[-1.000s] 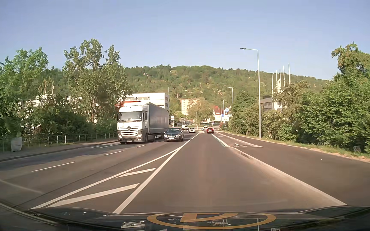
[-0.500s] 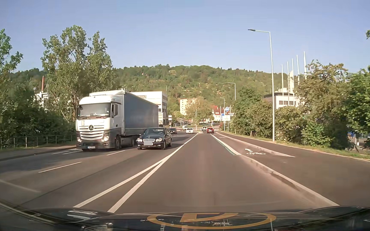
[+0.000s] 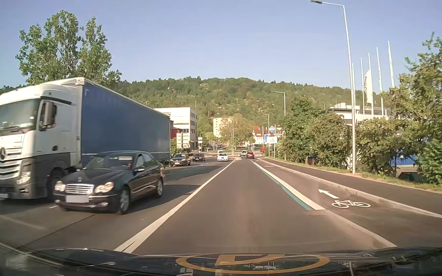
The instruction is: Follow the waypoints while adhering to traffic rules and regulations
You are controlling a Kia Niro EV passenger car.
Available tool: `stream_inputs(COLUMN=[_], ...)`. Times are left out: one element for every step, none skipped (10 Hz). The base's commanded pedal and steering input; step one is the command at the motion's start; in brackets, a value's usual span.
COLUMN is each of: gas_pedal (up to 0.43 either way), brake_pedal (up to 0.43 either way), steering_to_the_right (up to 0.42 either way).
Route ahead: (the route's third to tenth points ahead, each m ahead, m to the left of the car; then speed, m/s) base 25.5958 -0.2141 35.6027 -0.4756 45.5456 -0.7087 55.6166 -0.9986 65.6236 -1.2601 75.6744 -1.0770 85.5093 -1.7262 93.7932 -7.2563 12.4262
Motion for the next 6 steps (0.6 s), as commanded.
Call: stream_inputs(gas_pedal=[0.059, 0.059, 0.047, 0.047, 0.020, 0.020], brake_pedal=[0.000, 0.000, 0.000, 0.000, 0.000, 0.000], steering_to_the_right=[0.004, 0.004, 0.004, 0.004, 0.004, 0.004])
